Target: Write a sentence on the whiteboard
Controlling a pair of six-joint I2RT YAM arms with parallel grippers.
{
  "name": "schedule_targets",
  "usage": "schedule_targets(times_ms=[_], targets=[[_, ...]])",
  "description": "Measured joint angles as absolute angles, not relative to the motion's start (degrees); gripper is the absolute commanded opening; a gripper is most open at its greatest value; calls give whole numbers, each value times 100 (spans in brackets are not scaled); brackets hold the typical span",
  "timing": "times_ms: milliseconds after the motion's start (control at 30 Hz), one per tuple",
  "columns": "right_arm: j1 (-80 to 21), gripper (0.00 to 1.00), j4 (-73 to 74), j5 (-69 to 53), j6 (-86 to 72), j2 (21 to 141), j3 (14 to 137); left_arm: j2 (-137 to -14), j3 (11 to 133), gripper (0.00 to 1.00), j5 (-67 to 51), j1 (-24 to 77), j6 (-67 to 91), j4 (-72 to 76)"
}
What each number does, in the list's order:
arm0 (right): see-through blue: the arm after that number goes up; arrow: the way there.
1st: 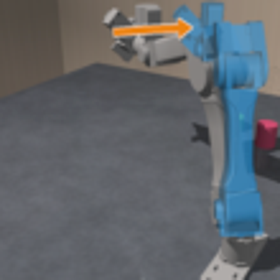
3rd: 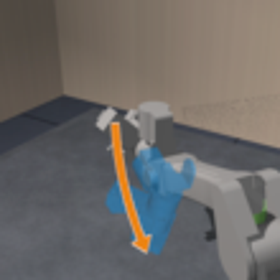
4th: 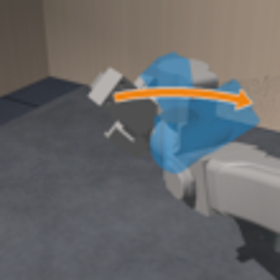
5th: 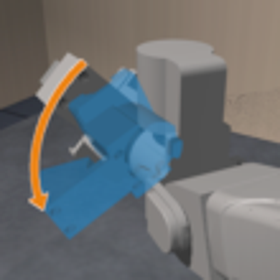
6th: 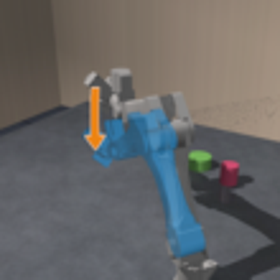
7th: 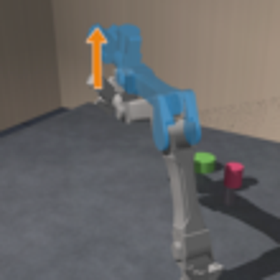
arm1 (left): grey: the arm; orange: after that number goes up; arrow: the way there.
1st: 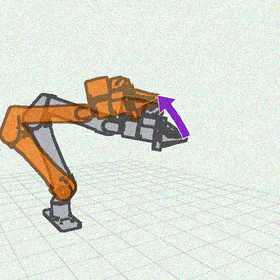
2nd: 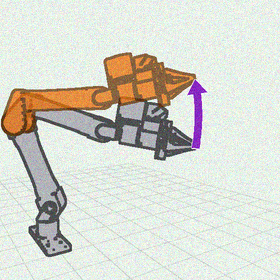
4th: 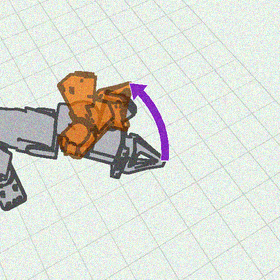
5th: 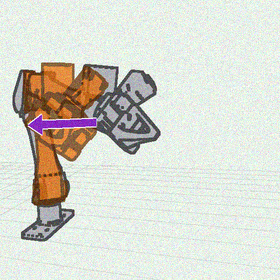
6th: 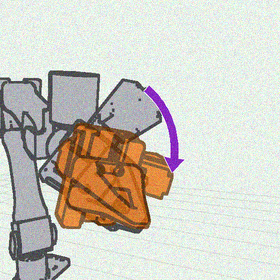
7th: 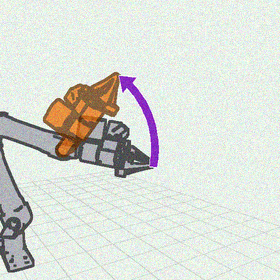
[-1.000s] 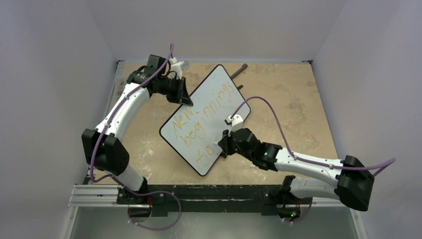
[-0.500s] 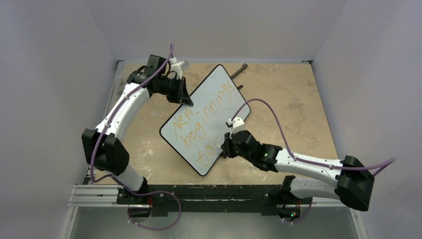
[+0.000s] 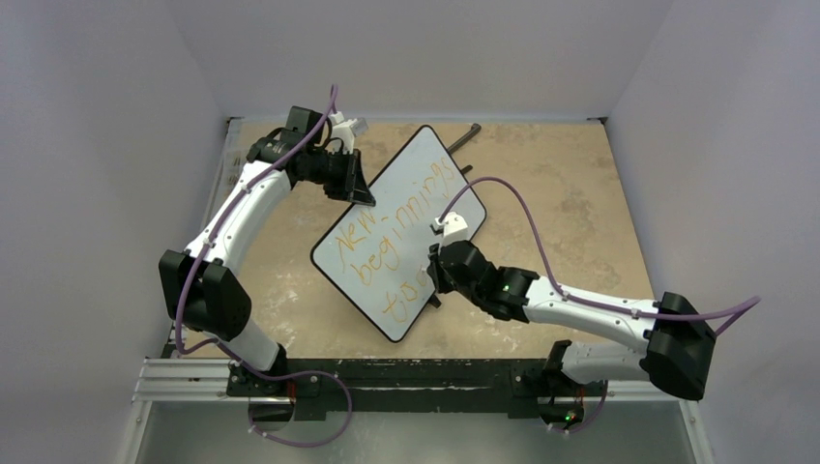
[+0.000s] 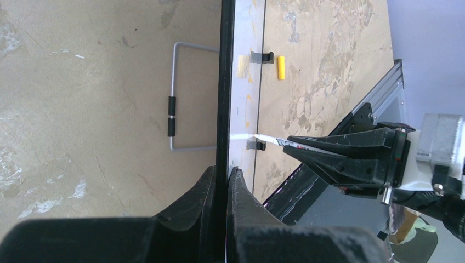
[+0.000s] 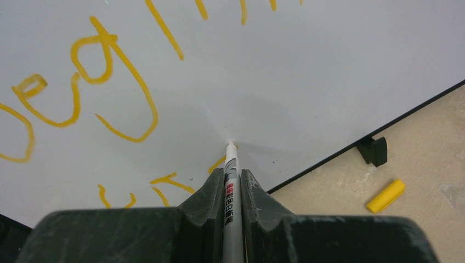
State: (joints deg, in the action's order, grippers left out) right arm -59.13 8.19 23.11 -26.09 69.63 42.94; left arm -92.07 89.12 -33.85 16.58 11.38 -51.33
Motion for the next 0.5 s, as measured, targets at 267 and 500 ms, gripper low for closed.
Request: schedule_targets(times_ms=[267, 500], targets=[[-5911, 0, 869, 2480, -2324, 7312, 4869, -9209, 8912, 0, -3380, 1656, 1103, -5124], [-5889, 0, 827, 2495, -2220, 7395, 5089, -9214, 8912, 0, -3380, 1656, 1105, -5127]])
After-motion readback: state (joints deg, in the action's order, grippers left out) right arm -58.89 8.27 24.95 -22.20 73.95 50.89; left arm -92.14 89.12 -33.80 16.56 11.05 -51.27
